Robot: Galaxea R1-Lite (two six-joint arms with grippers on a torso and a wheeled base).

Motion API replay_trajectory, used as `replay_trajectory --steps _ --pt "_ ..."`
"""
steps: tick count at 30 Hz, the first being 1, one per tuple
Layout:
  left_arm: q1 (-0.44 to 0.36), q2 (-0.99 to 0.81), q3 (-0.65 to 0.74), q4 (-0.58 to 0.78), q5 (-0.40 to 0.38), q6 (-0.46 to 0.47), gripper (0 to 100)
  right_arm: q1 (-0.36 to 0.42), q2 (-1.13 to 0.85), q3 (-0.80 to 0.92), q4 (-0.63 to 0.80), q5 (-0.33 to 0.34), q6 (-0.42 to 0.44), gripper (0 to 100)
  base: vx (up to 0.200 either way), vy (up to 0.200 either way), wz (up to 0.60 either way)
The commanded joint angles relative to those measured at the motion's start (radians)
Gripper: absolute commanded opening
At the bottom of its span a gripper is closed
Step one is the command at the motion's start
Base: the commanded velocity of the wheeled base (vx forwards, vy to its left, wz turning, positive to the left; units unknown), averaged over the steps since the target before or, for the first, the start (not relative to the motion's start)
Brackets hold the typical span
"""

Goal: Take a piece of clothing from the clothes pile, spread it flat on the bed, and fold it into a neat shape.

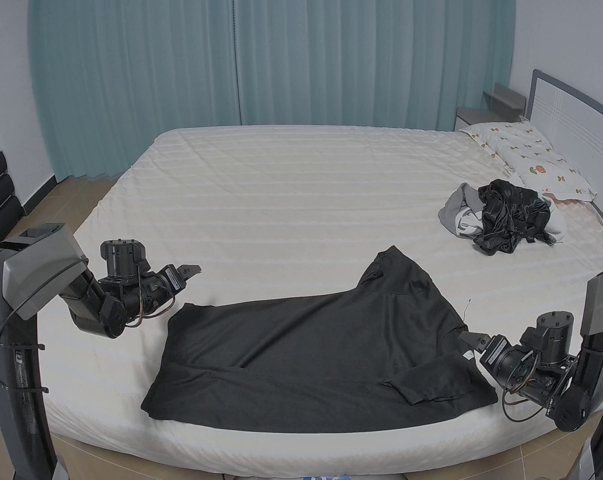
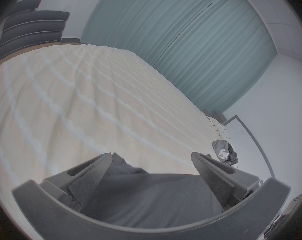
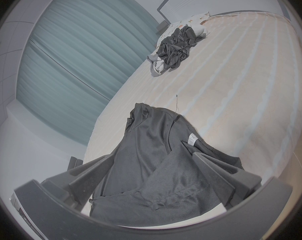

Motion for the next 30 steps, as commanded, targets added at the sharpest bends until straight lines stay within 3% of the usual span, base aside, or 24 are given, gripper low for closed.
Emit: replay_trajectory --steps 1,30 --pt "0.004 0.082 -0.048 0.009 -0.008 0.005 100 0.006 0.049 -0.015 -0.010 0.003 -0.001 100 0.000 0.000 0.00" --pt "-0.012 0.108 -0.033 0.009 -0.048 0.030 100 0.009 0.059 -0.027 -0.010 0.007 0.001 100 0.000 0.000 0.00"
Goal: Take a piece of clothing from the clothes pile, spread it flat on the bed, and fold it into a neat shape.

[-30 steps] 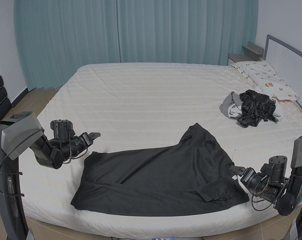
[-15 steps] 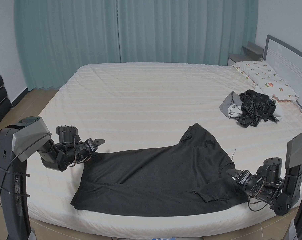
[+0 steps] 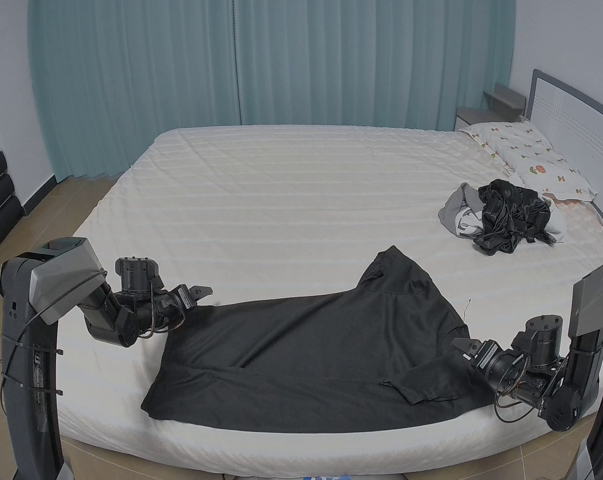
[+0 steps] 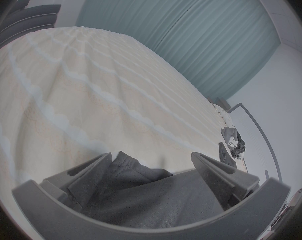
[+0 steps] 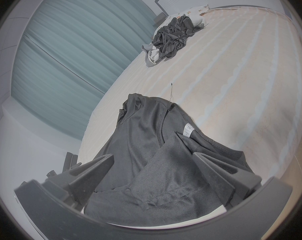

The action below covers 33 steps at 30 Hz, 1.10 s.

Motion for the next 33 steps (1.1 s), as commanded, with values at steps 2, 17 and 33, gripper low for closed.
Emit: replay_trajectory --steps 2,17,33 --pt "0.009 0.005 -0.004 -0.002 0.004 -0.001 100 0.001 0.000 0.001 -0.010 0.000 0.000 100 0.000 0.000 0.00" --pt "0.006 -0.008 0.028 0.003 0.014 -0.009 100 -0.003 -0.005 0.000 -0.012 0.000 0.001 100 0.000 0.000 0.00" --pt "0.038 -0.035 0.033 0.000 0.037 -0.024 0 -0.009 -0.012 -0.009 -0.010 0.000 0.003 100 0.000 0.000 0.00"
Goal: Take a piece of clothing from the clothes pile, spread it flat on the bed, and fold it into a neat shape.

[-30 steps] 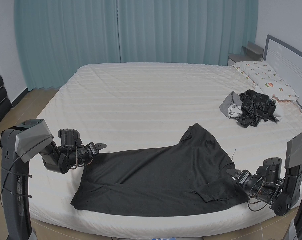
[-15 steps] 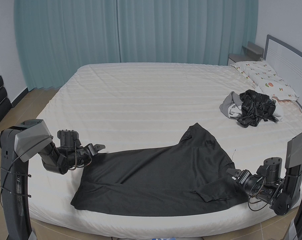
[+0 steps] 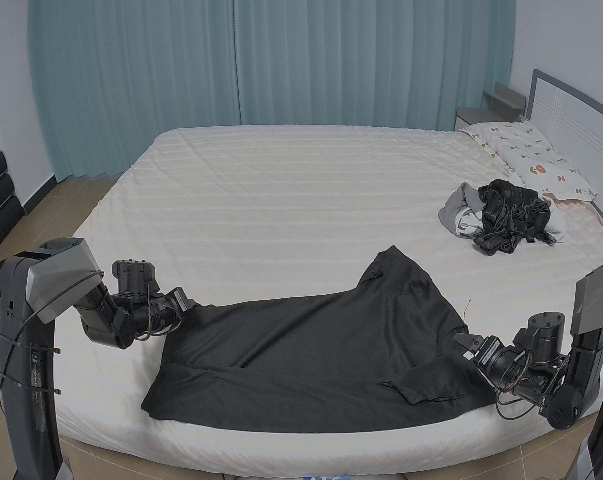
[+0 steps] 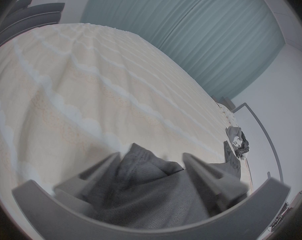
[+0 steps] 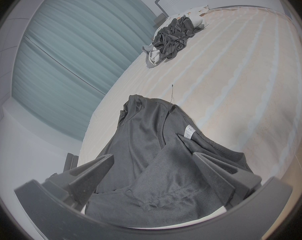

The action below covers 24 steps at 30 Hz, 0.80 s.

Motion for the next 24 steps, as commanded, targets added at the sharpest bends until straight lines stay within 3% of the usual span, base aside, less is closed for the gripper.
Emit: replay_trajectory --steps 1,12,17,20,23,24 --pt "0.012 -0.017 -0.002 -0.003 0.013 -0.010 0 0.000 0.000 0.000 -0.010 0.000 0.000 100 0.000 0.000 0.00" --pt "0.014 -0.018 0.003 -0.014 0.028 -0.022 0 -0.003 -0.007 -0.001 -0.012 0.000 -0.001 100 0.000 0.000 0.00" --pt "0.014 -0.030 0.010 -0.014 0.028 -0.080 0 -0.027 0.003 -0.057 -0.009 0.028 -0.013 100 0.000 0.000 0.00" --pt "0.012 -0.037 0.010 -0.015 0.027 -0.132 0 -0.075 0.019 -0.127 0.005 0.112 -0.059 100 0.000 0.000 0.00" --pt "0.012 -0.037 0.012 -0.015 0.027 -0.136 0 -0.102 0.040 -0.176 0.025 0.135 -0.115 100 0.000 0.000 0.00" --pt "0.012 -0.035 0.013 -0.014 0.025 -0.140 0 -0.135 0.080 -0.279 0.096 0.147 -0.217 100 0.000 0.000 0.00"
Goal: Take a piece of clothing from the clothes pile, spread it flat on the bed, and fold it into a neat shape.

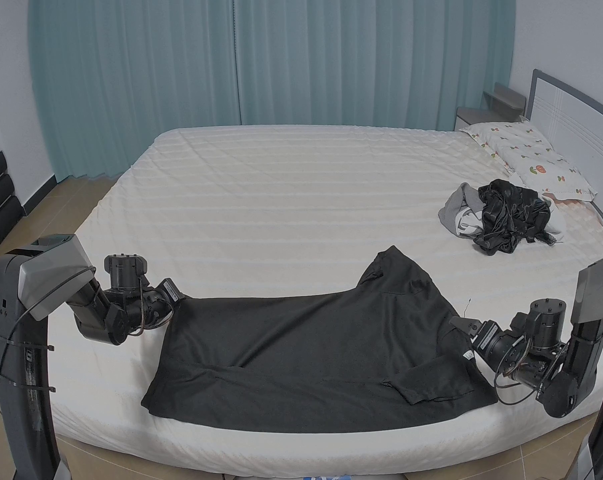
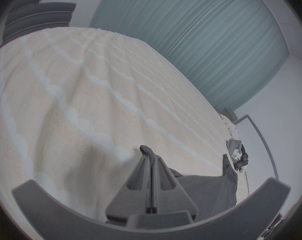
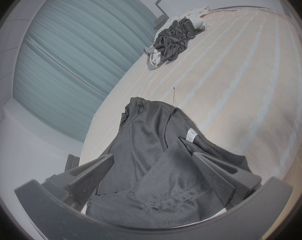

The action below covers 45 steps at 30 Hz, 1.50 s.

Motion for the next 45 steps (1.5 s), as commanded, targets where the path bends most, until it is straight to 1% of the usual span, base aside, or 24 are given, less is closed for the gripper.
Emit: replay_trajectory --steps 1,4,5,6,7,8,9,10,11,12,13,16,18,19,20,21,22,24,25,27,35,39,40,45 --pt "-0.001 -0.007 0.005 0.001 -0.002 -0.013 0 -0.074 0.078 -0.193 0.110 0.029 -0.140 100 0.000 0.000 0.00" --pt "-0.001 -0.010 0.023 -0.001 -0.002 -0.025 0 -0.090 0.101 -0.342 0.232 0.034 -0.168 100 0.000 0.000 0.00" --pt "-0.001 -0.015 0.028 -0.001 -0.005 -0.032 0 -0.094 0.113 -0.428 0.309 0.037 -0.175 100 0.000 0.000 0.00" --pt "-0.001 -0.016 0.028 -0.001 -0.005 -0.032 0 -0.094 0.113 -0.437 0.318 0.038 -0.177 100 0.000 0.000 0.00" --pt "-0.001 -0.019 0.029 -0.001 -0.007 -0.041 0 -0.099 0.127 -0.544 0.424 0.040 -0.201 100 0.000 0.000 0.00" --pt "-0.001 -0.019 0.029 -0.001 -0.007 -0.041 0 -0.099 0.127 -0.544 0.424 0.040 -0.201 100 0.000 0.000 0.00" --pt "-0.001 -0.023 0.035 -0.002 -0.007 -0.053 0 -0.102 0.147 -0.648 0.524 0.043 -0.232 100 0.000 0.000 0.00" --pt "-0.001 -0.026 0.041 -0.002 -0.010 -0.055 0 -0.096 0.159 -0.696 0.564 0.049 -0.244 100 0.000 0.000 0.00" --pt "-0.001 -0.026 0.041 -0.002 -0.010 -0.055 0 -0.096 0.159 -0.696 0.564 0.049 -0.244 100 0.000 0.000 0.00" --pt "-0.001 -0.029 0.047 -0.008 -0.013 -0.055 0 -0.088 0.187 -0.770 0.619 0.069 -0.263 100 0.000 0.000 0.00" --pt "-0.001 -0.029 0.054 -0.018 -0.013 -0.055 0 -0.084 0.205 -0.808 0.643 0.078 -0.275 100 0.000 0.000 0.00" --pt "-0.001 -0.024 0.066 -0.048 -0.013 -0.055 0 -0.079 0.267 -0.921 0.720 0.077 -0.326 100 0.000 0.000 0.00" --pt "0.001 -0.023 0.072 -0.059 -0.014 -0.056 0 -0.074 0.276 -0.960 0.761 0.077 -0.364 100 0.000 0.000 0.00" --pt "0.001 -0.023 0.072 -0.059 -0.014 -0.056 0 -0.074 0.276 -0.960 0.761 0.077 -0.364 100 0.000 0.000 0.00" --pt "0.001 -0.019 0.074 -0.067 -0.014 -0.055 0 -0.073 0.291 -1.026 0.818 0.078 -0.393 100 0.000 0.000 0.00" --pt "0.001 -0.019 0.075 -0.067 -0.014 -0.055 0 -0.071 0.298 -1.041 0.829 0.078 -0.393 100 0.000 0.000 0.00" --pt "0.001 -0.021 0.075 -0.067 -0.014 -0.055 0 -0.067 0.325 -1.096 0.866 0.073 -0.393 100 0.000 0.000 0.00" --pt "0.001 -0.021 0.075 -0.067 -0.014 -0.055 0 -0.067 0.325 -1.096 0.866 0.073 -0.393 100 0.000 0.000 0.00" --pt "0.001 -0.021 0.078 -0.068 -0.014 -0.055 0 -0.060 0.383 -1.199 0.926 0.066 -0.393 100 0.000 0.000 0.00" --pt "0.001 -0.021 0.078 -0.068 -0.013 -0.055 0 -0.057 0.408 -1.236 0.938 0.064 -0.393 100 0.000 0.000 0.00" --pt "0.002 -0.019 0.077 -0.068 -0.013 -0.055 0 -0.048 0.457 -1.330 0.987 0.063 -0.392 100 0.000 0.000 0.00" --pt "0.002 -0.019 0.075 -0.068 -0.013 -0.055 0 -0.050 0.474 -1.360 0.988 0.061 -0.390 100 0.000 0.000 0.00" --pt "0.002 -0.019 0.075 -0.068 -0.013 -0.055 0 -0.050 0.475 -1.362 0.988 0.058 -0.390 0 0.000 0.000 0.00" --pt "0.002 -0.019 0.075 -0.068 -0.011 -0.051 0 -0.051 0.469 -1.351 0.976 0.050 -0.375 0 0.000 0.000 0.00"
